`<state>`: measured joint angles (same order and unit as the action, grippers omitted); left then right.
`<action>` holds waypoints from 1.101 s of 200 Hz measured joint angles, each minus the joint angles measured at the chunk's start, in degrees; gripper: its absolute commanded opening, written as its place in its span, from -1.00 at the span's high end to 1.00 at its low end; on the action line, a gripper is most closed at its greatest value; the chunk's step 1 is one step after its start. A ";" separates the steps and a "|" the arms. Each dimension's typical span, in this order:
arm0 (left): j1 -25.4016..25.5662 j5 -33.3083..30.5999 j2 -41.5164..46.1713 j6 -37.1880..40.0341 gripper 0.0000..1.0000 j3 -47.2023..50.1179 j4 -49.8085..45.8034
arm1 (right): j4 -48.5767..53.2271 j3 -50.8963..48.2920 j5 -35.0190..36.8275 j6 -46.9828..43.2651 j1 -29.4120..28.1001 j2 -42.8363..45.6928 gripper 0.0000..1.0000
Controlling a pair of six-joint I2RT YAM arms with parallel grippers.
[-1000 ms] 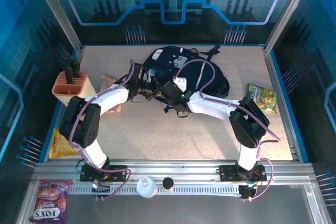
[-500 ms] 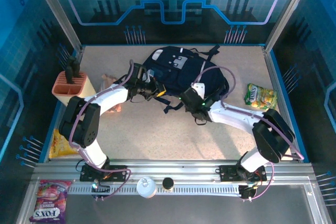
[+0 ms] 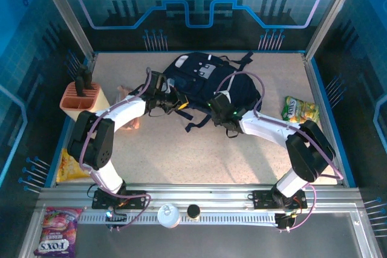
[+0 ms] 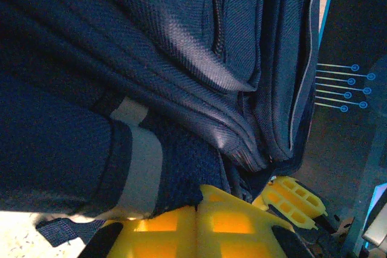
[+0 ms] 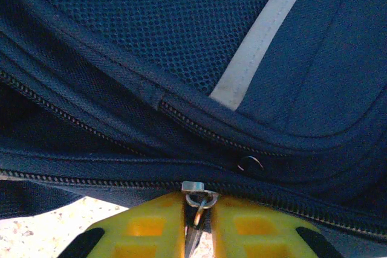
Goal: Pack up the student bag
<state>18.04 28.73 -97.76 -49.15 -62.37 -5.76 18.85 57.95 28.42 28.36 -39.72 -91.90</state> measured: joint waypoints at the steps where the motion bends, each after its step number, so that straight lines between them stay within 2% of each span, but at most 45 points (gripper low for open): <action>1: 0.00 0.02 0.00 0.00 1.00 -0.02 -0.02 | 0.00 0.00 -0.02 -0.04 0.02 -0.02 0.69; 21: 0.00 -0.28 0.00 0.00 1.00 -0.17 -0.07 | 0.00 0.20 -0.26 -0.76 0.24 -0.35 0.80; 65: -0.55 -0.61 -0.02 0.02 1.00 -0.87 -0.81 | -1.14 -1.03 -0.59 -0.94 0.87 0.63 0.81; 94: -1.16 -0.59 -0.55 0.26 1.00 -2.43 -1.57 | -2.86 -6.12 -1.99 0.15 4.61 5.90 0.81; 121: -1.75 -0.59 -2.82 1.33 1.00 -5.05 -2.64 | -2.51 -9.97 -2.62 0.50 8.68 9.66 0.91; 151: -2.25 -1.09 -7.23 3.04 1.00 -10.01 -4.87 | -1.77 -10.27 -5.55 -0.52 9.09 10.58 1.00; 176: -2.97 -3.28 -11.28 5.18 0.84 -15.34 -6.80 | -1.22 -9.44 -10.40 -2.19 8.46 10.58 1.00; 204: -4.33 -7.19 -12.79 7.04 0.42 -17.35 -6.73 | 1.11 -4.28 -14.97 -3.23 4.87 7.56 1.00; 220: -5.29 -9.20 -12.70 7.28 0.07 -17.31 -6.36 | 1.66 -0.96 -17.16 -3.39 2.56 4.42 1.00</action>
<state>12.75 19.53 -110.45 -41.87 -79.68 -12.12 20.51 56.99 11.27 24.97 -37.17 -87.48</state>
